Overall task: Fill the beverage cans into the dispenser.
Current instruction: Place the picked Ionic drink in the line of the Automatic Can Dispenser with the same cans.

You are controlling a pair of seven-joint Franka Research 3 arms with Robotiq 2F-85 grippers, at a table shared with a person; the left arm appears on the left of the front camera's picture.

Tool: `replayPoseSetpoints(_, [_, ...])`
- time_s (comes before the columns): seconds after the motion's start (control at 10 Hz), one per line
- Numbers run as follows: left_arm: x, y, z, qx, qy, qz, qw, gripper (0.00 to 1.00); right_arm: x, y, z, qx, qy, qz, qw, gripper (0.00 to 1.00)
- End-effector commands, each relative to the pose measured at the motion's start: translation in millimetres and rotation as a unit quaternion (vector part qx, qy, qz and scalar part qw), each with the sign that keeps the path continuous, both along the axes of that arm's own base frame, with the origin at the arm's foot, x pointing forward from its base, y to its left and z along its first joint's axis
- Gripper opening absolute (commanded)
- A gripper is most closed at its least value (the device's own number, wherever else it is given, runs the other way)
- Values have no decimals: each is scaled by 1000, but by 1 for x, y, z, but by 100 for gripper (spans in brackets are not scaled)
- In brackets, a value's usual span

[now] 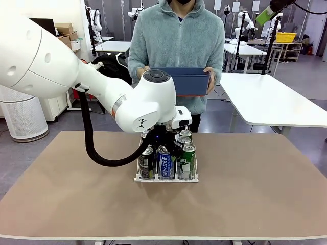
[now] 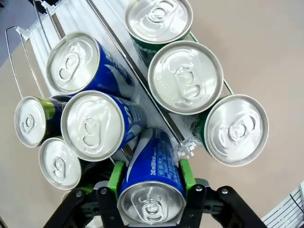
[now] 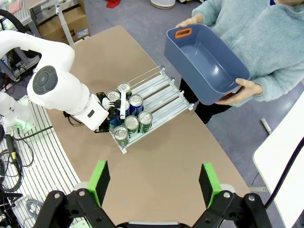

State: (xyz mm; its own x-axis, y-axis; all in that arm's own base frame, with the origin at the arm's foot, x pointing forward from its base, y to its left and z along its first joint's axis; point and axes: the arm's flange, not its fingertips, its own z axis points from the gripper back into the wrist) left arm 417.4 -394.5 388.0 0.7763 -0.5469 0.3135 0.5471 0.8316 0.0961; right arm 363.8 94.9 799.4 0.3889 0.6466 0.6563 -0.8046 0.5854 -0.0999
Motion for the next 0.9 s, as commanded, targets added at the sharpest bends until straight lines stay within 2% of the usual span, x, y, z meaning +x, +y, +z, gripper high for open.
replayPoseSetpoints(0.0, [3,3,0,4,-9,10,1000,57,-1,3,-1,6,1,-5,1000,100])
replayPoseSetpoints(0.2, [3,3,0,4,-9,10,1000,57,-1,3,-1,6,1,-5,1000,100])
replayPoseSetpoints(0.3, [0,0,0,-1,0,2,1000,77,-1,3,-1,6,1,-5,1000,100])
replayPoseSetpoints(0.4, [-3,2,7,6,-3,8,1000,77,-1,3,-1,6,1,-5,1000,100])
replayPoseSetpoints(0.5, [-8,3,16,7,-10,13,1000,96,-1,3,-1,6,1,-5,1000,100])
replayPoseSetpoints(0.6, [-13,3,24,8,-17,21,1000,81,-1,3,-1,6,1,-5,1000,100])
replayPoseSetpoints(0.7, [-17,3,31,9,-25,27,999,100,-1,3,-1,6,1,-5,1000,100])
replayPoseSetpoints(0.8, [-20,7,37,10,-30,30,999,100,-1,3,-1,6,1,-5,1000,100])
